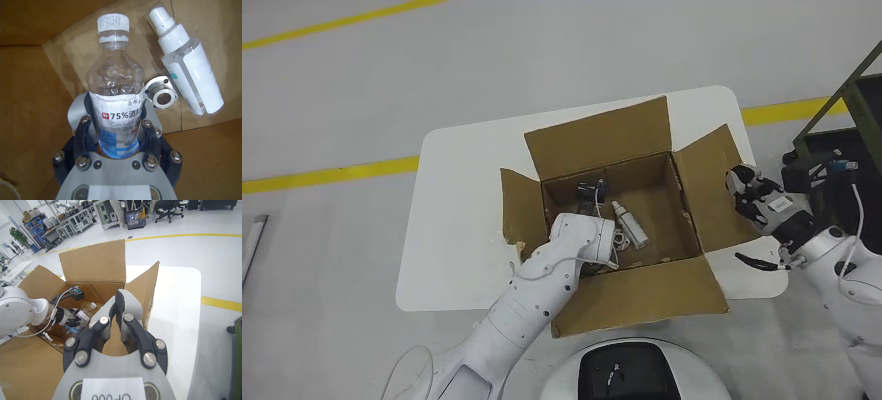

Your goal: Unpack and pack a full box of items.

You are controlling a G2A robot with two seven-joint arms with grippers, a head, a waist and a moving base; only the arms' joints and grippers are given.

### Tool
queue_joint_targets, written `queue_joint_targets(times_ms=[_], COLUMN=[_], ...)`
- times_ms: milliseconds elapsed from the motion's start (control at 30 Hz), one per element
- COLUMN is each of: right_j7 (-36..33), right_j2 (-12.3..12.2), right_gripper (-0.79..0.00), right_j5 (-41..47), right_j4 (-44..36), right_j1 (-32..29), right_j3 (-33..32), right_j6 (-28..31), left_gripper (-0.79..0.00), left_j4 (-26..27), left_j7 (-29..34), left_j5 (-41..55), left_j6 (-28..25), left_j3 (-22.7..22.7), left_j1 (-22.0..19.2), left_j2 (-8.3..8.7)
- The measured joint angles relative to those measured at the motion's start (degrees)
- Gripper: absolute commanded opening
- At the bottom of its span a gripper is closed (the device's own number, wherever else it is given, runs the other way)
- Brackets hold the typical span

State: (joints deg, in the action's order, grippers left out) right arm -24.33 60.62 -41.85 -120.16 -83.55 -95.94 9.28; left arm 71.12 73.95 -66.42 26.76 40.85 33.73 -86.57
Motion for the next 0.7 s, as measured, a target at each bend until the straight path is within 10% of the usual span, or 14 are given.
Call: queue_joint_targets(times_ms=[300,700], right_j7=[-1.9,-4.1], right_j2=[-0.3,0.0], right_gripper=[-0.419,-0.566], right_j5=[4.4,14.3], right_j4=[0.4,4.6], right_j1=[-1.3,-3.3], right_j3=[-8.9,-7.1], right_j6=[-1.8,1.1], left_gripper=[-0.785,-0.785], left_j4=[6.5,19.7], left_j7=[1.8,5.5], left_j5=[-2.1,-5.5], left_j6=[-0.6,-1.9], left_j3=[3.8,8.3], left_j1=[0.7,3.0], left_j2=[0.38,0.85])
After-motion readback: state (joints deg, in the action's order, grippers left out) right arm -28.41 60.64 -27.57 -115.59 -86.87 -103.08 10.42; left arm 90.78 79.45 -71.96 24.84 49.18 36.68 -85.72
